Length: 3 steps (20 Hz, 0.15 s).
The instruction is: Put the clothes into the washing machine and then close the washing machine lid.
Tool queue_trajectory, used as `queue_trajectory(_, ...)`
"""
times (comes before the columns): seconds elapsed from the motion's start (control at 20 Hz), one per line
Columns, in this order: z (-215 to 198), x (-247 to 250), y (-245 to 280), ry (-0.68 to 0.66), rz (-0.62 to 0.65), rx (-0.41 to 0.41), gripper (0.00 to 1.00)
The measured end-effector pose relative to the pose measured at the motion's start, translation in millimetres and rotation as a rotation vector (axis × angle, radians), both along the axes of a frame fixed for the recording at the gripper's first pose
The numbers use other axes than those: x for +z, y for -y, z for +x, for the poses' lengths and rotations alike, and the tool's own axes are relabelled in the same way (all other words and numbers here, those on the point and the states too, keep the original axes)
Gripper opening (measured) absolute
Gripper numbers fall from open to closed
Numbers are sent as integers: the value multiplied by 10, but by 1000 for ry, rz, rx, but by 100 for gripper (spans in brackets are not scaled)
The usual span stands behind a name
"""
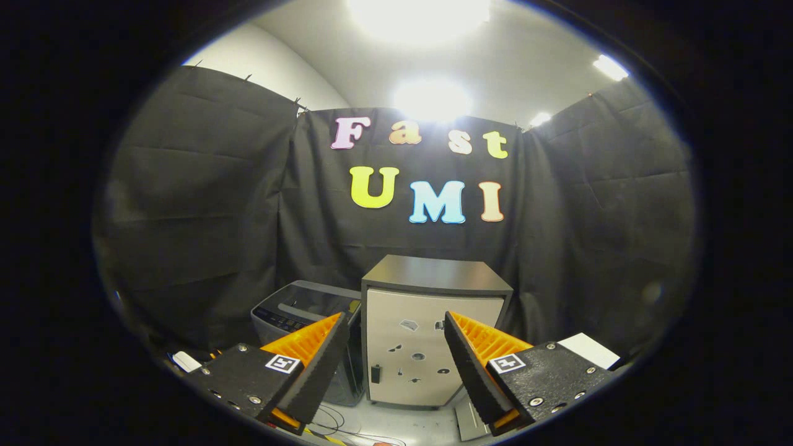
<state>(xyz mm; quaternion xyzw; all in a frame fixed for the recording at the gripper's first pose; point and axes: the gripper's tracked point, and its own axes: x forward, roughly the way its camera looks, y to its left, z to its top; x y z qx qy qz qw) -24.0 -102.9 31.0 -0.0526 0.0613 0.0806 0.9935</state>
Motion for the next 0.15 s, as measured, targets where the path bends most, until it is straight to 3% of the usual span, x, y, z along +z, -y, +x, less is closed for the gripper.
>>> queue_trajectory(0.15,-13,-28,5,-6,1,3,95)
